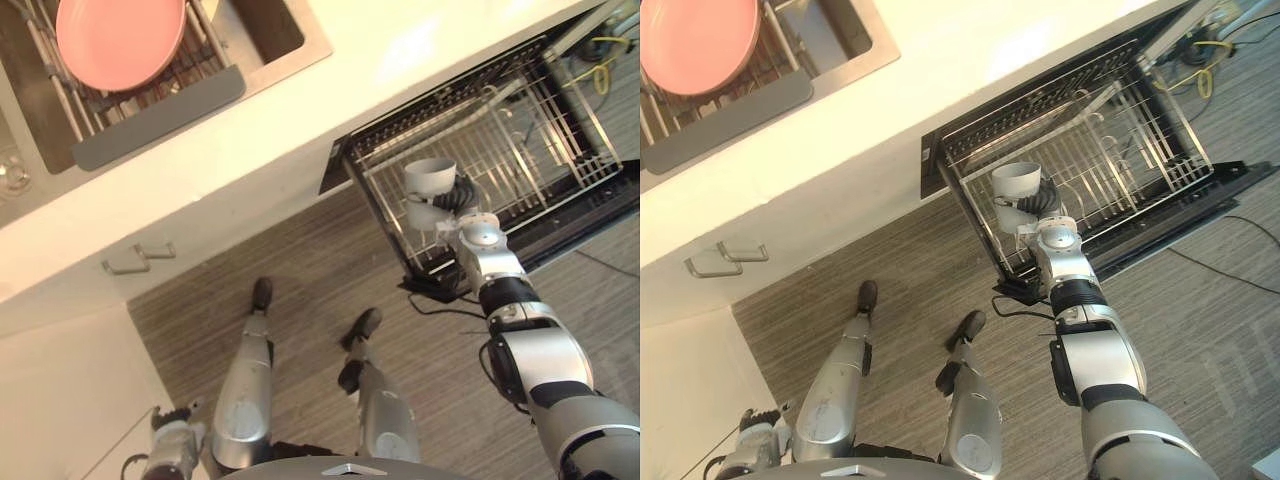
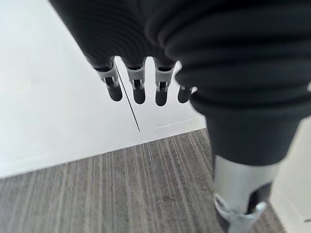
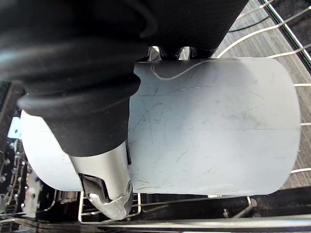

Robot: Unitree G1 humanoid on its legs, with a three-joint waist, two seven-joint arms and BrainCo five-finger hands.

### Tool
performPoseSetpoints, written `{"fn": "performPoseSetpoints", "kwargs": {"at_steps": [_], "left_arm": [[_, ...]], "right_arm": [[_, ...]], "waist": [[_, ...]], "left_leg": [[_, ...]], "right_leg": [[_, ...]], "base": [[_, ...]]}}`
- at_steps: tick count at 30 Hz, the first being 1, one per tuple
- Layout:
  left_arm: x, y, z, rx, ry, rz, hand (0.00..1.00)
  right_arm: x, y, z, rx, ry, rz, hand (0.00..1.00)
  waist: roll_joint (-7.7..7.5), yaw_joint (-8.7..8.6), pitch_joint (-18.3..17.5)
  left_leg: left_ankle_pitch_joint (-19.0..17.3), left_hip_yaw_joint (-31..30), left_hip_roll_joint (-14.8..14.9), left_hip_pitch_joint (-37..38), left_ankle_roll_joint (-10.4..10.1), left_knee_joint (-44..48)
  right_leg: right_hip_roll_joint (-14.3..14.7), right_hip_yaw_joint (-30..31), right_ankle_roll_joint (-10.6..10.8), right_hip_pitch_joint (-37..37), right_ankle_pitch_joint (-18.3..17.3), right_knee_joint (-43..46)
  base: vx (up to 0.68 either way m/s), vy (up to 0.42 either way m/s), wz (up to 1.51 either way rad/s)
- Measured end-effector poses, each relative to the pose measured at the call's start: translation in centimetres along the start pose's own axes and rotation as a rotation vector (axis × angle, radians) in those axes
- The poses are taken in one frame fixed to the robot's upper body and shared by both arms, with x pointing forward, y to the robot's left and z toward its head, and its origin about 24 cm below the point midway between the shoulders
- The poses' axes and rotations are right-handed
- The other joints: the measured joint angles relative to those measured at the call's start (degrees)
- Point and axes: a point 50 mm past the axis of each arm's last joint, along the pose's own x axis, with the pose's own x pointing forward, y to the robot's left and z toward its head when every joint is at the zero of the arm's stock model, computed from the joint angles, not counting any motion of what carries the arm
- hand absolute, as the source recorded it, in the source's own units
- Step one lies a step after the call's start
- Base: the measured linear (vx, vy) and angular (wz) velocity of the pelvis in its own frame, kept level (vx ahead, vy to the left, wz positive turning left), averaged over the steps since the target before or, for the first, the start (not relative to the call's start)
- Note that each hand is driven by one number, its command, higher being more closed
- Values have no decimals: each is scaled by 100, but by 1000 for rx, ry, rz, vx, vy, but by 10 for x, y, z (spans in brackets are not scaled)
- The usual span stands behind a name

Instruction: Walk over to the sink, pick up the cup, carry it to the dishwasher, place the cup inside the dishwasher, then close the dishwasher door

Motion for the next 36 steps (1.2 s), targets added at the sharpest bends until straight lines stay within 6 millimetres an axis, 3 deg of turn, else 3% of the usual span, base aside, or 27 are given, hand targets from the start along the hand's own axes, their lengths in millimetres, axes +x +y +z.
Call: {"fn": "performPoseSetpoints", "kwargs": {"at_steps": [3, 7, 8, 9, 12, 16, 18, 22, 27, 30, 33, 36], "left_arm": [[-3, -16, 26, -124, -89, -39, 0], [-10, -42, 65, -520, -43, -158, 0], [-11, -46, 72, -580, -27, -177, 0], [-14, -54, 88, -706, -8, -227, 0], [-32, -72, 136, -783, -107, -348, 0], [-47, -82, 150, -725, -199, -354, 0], [-49, -85, 146, -679, -199, -324, 0], [-43, -85, 117, -569, -134, -296, 0], [-37, -75, 101, -458, -138, -224, 0], [-25, -54, 97, -258, -168, -101, 0], [-10, -24, 77, -112, -107, 42, 0], [2, 4, 43, -35, 21, 133, 0]], "right_arm": [[5, -4, 17, -7, -37, -19, 100], [7, -10, 25, -15, -49, -61, 100], [8, -10, 27, -14, -53, -68, 0], [9, -10, 33, -13, -68, -70, 0], [14, 1, 53, 28, -106, -61, 0], [16, 12, 59, 89, -66, -61, 0], [16, 15, 59, 95, -59, -67, 0], [15, 23, 62, 134, -79, -95, 0], [-3, 23, 76, 253, -267, -162, 0], [-19, 25, 57, 307, -280, -178, 0], [-37, 28, 24, 284, -232, -191, 0], [-59, 36, -25, 228, -107, -192, 0]], "waist": [[32, 55, 32], [95, 90, 90], [95, 88, 90], [95, 82, 90], [97, 63, 94], [99, 18, 101], [99, 21, 100], [103, 2, 99], [105, -165, 97], [89, -290, 89], [78, -461, 28], [-6, -652, -421]], "left_leg": [[70, -62, -33, -238, 25, 0], [118, -236, -86, -336, 25, 9], [122, -257, -90, -367, 22, 9], [154, -301, -88, -478, 5, 9], [235, -334, -48, -743, -27, -3], [254, -307, -42, -648, -36, -3], [262, -296, -36, -561, -52, -46], [287, -239, 15, -285, -84, -195], [215, -162, 50, 139, -98, -185], [111, -3, 137, 501, -104, -193], [3, 256, 235, 805, -117, -229], [17, 457, 325, 1048, -157, -494]], "right_leg": [[-92, -42, -6, -298, -80, 235], [-266, -163, -1, -475, -366, 744], [-287, -167, -8, -530, -410, 825], [-310, -196, -27, -661, -455, 932], [-315, -236, -82, -960, -497, 1083], [-370, -228, -88, -946, -614, 1258], [-387, -193, -103, -942, -688, 1370], [-379, -176, -106, -800, -781, 1461], [-292, -136, -85, -335, -780, 1319], [-108, -36, -84, 65, -661, 964], [124, 152, -72, 394, -433, 467], [337, 260, -95, 580, -260, 26]], "base": [[-23, -7, 12], [-20, -32, 20], [-34, -54, 16], [-35, -55, 10], [-48, -95, 2], [-8, -69, -1], [-3, -79, -1], [-6, -92, -2], [-8, -71, 0], [-6, -52, -24], [30, -30, -42], [87, -24, -29]]}}
